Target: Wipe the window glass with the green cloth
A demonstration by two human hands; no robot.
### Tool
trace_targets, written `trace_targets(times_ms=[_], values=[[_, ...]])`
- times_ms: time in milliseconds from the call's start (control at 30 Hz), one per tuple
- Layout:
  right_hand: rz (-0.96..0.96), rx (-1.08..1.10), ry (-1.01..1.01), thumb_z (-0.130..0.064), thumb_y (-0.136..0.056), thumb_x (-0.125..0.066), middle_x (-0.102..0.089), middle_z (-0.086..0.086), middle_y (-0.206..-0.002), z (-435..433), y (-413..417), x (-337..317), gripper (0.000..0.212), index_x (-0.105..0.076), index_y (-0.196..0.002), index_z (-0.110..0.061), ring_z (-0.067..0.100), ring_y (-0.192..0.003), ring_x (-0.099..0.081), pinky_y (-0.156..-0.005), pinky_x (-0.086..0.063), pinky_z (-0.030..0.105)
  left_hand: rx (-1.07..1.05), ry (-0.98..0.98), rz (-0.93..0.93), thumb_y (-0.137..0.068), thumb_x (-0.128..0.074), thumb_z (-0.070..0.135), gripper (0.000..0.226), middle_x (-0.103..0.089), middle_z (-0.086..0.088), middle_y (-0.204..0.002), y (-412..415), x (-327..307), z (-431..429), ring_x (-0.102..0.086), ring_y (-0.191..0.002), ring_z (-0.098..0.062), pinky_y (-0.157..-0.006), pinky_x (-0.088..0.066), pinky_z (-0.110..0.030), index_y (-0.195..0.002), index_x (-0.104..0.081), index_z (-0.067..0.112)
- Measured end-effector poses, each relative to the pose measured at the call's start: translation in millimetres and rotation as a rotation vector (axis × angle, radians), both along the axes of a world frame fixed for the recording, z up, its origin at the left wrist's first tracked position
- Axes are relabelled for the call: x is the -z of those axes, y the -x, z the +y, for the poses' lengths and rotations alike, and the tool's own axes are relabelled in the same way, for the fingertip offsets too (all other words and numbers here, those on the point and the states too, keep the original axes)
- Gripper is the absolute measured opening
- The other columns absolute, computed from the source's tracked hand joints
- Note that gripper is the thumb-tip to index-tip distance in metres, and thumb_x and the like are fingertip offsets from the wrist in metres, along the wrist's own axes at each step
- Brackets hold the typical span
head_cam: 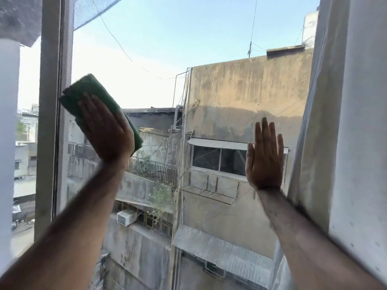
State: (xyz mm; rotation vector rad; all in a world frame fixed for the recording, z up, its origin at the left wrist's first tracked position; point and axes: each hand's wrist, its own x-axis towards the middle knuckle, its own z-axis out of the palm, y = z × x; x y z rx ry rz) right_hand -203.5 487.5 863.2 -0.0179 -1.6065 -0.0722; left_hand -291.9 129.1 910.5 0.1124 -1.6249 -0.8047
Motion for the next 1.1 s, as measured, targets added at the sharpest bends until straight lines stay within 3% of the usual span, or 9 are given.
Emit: trace_targets(times_ms=[100, 200, 367, 567, 700, 800, 900, 1000, 1100], values=[[0.003, -0.009, 0.004, -0.026, -0.114, -0.027, -0.022, 0.013, -0.179, 1.3, -0.3, -2.0, 0.058, -0.026, -0.169, -0.007, 0.030, -0.168, -0.018, -0.136, -0.019, 0.055, 0.018, -0.055, 0.040, -0.109, -0.013, 0.038, 0.066, -0.016, -0.020, -0.173, -7.6, -57.3, 43.8, -0.014, -0.162, -0.034, -0.131, -0.015, -0.055, -0.163, -0.015, 0.000], [0.015, -0.012, -0.006, -0.026, -0.114, -0.028, -0.023, 0.013, -0.179, 3.8, -0.4, -1.8, 0.057, -0.027, -0.169, -0.008, 0.030, -0.168, -0.018, -0.137, -0.018, 0.054, 0.018, 0.174, 0.133, -0.111, -0.021, 0.035, 0.062, -0.020, -0.018, -0.173, -20.5, -68.9, 102.9, -0.015, -0.162, -0.033, -0.131, -0.016, -0.055, -0.162, -0.019, 0.000], [0.027, -0.005, -0.016, -0.027, -0.115, -0.029, -0.023, 0.012, -0.179, 7.3, 2.3, -1.2, 0.057, -0.025, -0.169, -0.010, 0.029, -0.168, -0.018, -0.136, -0.020, 0.055, 0.074, 0.511, 0.272, -0.109, -0.039, 0.038, 0.064, -0.028, -0.019, -0.170, -28.1, -12.1, 149.2, -0.022, -0.160, -0.034, -0.130, -0.020, -0.058, -0.161, -0.029, 0.001], [0.035, -0.008, -0.015, -0.028, -0.116, -0.027, -0.023, 0.011, -0.180, 7.8, 3.7, 0.1, 0.056, -0.024, -0.170, -0.011, 0.028, -0.168, -0.018, -0.136, -0.020, 0.055, 0.112, 0.715, 0.170, -0.110, -0.030, 0.052, 0.071, -0.026, -0.016, -0.171, -46.1, 50.7, 130.4, -0.020, -0.161, -0.033, -0.128, -0.025, -0.058, -0.162, -0.028, 0.004], [0.043, -0.010, -0.022, -0.029, -0.116, -0.025, -0.022, 0.010, -0.180, 9.3, 5.0, -0.5, 0.057, -0.022, -0.170, -0.012, 0.026, -0.169, -0.016, -0.137, -0.017, 0.052, 0.097, 0.770, 0.194, -0.111, -0.031, 0.052, 0.063, -0.054, -0.014, -0.156, -67.6, 27.3, 108.8, -0.053, -0.144, -0.030, -0.126, -0.031, -0.056, -0.147, -0.056, 0.006], [0.032, -0.012, -0.020, -0.028, -0.116, -0.026, -0.021, 0.010, -0.180, 7.3, 4.2, -0.4, 0.057, -0.023, -0.170, -0.012, 0.026, -0.169, -0.016, -0.138, -0.014, 0.050, 0.119, 0.795, 0.250, -0.106, -0.056, 0.019, 0.027, -0.073, -0.009, -0.134, -71.1, -2.2, 94.2, -0.070, -0.121, -0.025, -0.125, -0.036, -0.054, -0.126, -0.073, 0.012], [0.031, -0.017, -0.019, -0.028, -0.116, -0.028, -0.022, 0.010, -0.180, 5.8, 2.8, 0.5, 0.057, -0.024, -0.170, -0.012, 0.027, -0.168, -0.017, -0.138, -0.013, 0.049, 0.137, 0.798, 0.183, -0.101, -0.058, 0.009, 0.029, -0.070, -0.011, -0.137, -77.6, -26.6, 91.2, -0.066, -0.128, -0.029, -0.115, -0.049, -0.052, -0.126, -0.072, 0.012], [0.039, -0.017, -0.021, -0.028, -0.116, -0.029, -0.021, 0.009, -0.180, 7.5, 3.0, -1.2, 0.057, -0.024, -0.170, -0.012, 0.026, -0.168, -0.017, -0.138, -0.012, 0.048, 0.112, 0.686, 0.093, -0.100, -0.059, 0.008, 0.047, -0.053, -0.015, -0.154, -83.1, -38.0, 92.0, -0.048, -0.145, -0.032, -0.116, -0.047, -0.054, -0.146, -0.055, 0.013], [0.030, 0.003, -0.027, -0.026, -0.115, -0.032, -0.023, 0.011, -0.180, 5.9, 3.9, -1.7, 0.057, -0.024, -0.170, -0.011, 0.028, -0.168, -0.018, -0.138, -0.015, 0.051, 0.116, 0.622, 0.006, -0.101, -0.061, 0.009, 0.048, -0.060, -0.015, -0.147, -85.4, -41.8, 91.5, -0.052, -0.139, -0.032, -0.111, -0.051, -0.053, -0.148, -0.053, 0.011]])
